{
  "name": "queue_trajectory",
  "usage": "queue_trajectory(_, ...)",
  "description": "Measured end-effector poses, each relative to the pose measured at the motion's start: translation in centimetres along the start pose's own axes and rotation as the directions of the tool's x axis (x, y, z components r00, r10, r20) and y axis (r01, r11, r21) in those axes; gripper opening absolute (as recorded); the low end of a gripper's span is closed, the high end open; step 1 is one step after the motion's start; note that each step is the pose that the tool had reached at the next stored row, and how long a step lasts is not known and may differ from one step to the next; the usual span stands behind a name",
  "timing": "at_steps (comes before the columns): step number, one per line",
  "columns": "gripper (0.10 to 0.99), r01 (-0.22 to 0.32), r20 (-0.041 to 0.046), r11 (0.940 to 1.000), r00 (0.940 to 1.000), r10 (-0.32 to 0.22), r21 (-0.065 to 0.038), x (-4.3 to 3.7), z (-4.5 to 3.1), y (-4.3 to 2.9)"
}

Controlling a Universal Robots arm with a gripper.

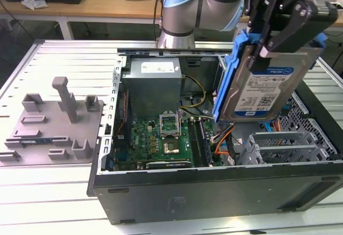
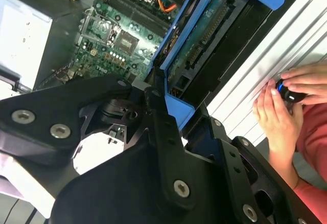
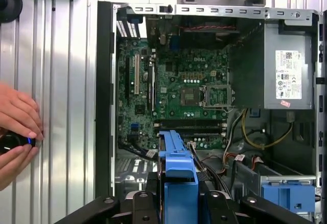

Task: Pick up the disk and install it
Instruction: 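Insert the disk into the insertion slot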

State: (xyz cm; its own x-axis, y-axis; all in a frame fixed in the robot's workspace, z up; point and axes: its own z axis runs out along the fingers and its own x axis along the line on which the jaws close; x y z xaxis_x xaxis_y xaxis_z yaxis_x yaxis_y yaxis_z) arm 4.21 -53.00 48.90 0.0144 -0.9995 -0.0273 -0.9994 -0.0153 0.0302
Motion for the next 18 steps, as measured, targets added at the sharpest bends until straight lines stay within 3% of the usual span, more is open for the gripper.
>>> queue_trajectory(18,0.369,0.0,0.0,1.0,1.0,0.0,0.0,0.15,0.05,-5.91)
